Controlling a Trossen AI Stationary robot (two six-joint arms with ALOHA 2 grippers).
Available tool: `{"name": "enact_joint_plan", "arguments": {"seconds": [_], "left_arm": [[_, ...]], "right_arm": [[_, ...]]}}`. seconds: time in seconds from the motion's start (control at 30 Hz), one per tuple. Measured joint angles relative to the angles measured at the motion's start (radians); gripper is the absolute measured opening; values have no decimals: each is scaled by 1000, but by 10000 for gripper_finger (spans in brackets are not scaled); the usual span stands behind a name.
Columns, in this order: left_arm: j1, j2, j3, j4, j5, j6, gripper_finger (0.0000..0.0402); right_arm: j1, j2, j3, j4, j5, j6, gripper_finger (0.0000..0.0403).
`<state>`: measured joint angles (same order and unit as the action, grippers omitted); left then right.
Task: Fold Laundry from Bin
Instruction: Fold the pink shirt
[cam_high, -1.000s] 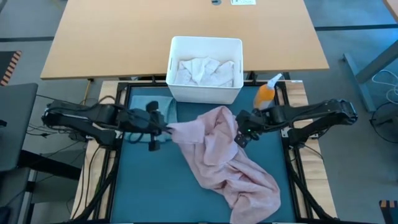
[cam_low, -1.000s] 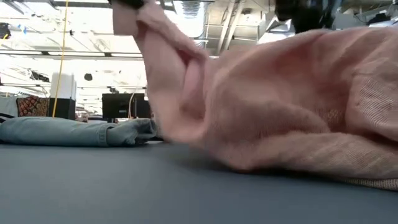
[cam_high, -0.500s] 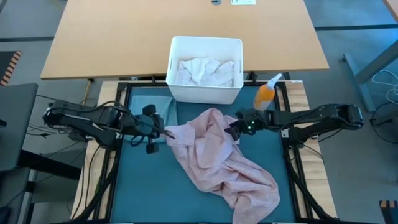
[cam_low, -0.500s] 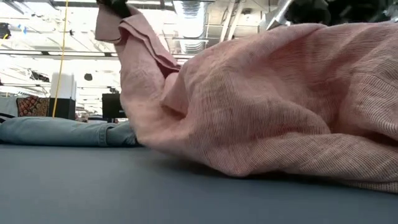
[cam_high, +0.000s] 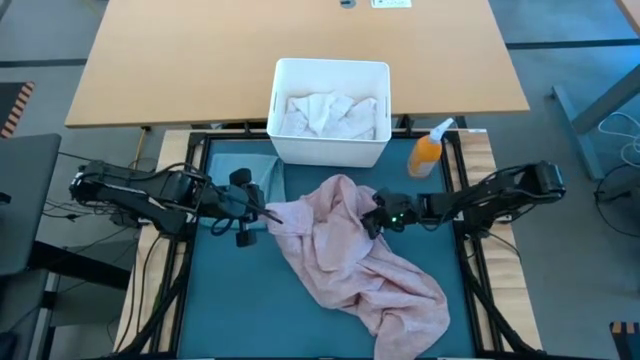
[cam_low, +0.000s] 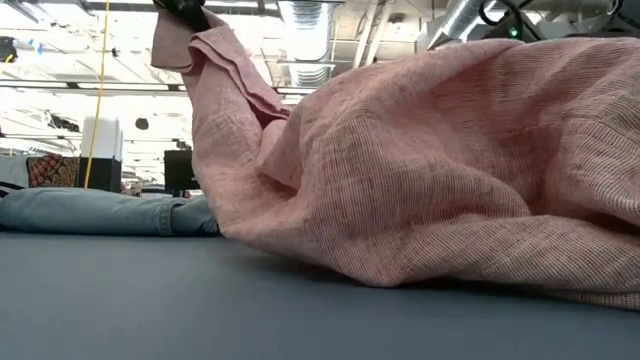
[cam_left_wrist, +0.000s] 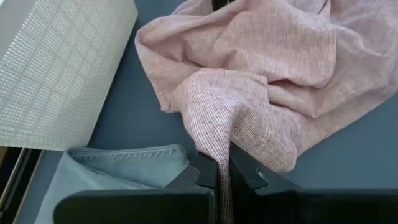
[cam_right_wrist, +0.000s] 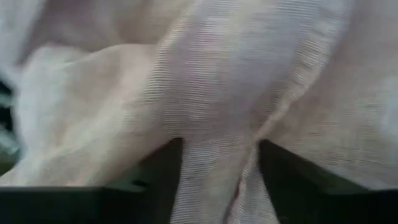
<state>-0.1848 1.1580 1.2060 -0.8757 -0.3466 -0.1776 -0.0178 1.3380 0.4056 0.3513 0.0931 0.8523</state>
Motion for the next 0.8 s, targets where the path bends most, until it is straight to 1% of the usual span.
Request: {"name": "enact_joint_plan", "arguments": {"seconds": [0.07, 0.13, 0.17, 0.2, 0.3, 0.4, 0.43, 0.5, 0.6, 0.67, 0.8], "left_arm": [[0, 0, 1, -3, 0, 0, 0], [0, 0, 13, -10, 0, 0, 0], [0, 0, 24, -13, 0, 0, 0], [-2, 0, 37, -12, 0, 1, 0], [-13, -13, 89, -23, -1, 19, 0], [-21, -23, 179, -38, 1, 52, 0], [-26, -26, 215, -54, -1, 61, 0], [-28, -31, 303, -70, -23, 86, 0], [-31, -35, 435, -88, -45, 120, 0], [-31, -35, 518, -87, -59, 152, 0], [-30, -33, 667, -81, -93, 193, 0]], "right_arm": [[11, 13, 26, 6, -19, -32, 161], [19, 2, 56, -9, -38, -79, 66], [19, -14, 72, -21, -56, -103, 35], [17, -35, 90, -54, -76, -118, 23], [16, -118, 180, -235, -99, -148, 17], [29, -206, 333, -598, -95, -227, 9], [35, -227, 398, -726, -78, -256, 9], [52, -259, 546, -993, -1, -305, 9], [85, -265, 770, -1321, 185, -342, 9], [101, -250, 909, -1481, 296, -378, 9], [122, -206, 1144, -1647, 473, -459, 9]]}}
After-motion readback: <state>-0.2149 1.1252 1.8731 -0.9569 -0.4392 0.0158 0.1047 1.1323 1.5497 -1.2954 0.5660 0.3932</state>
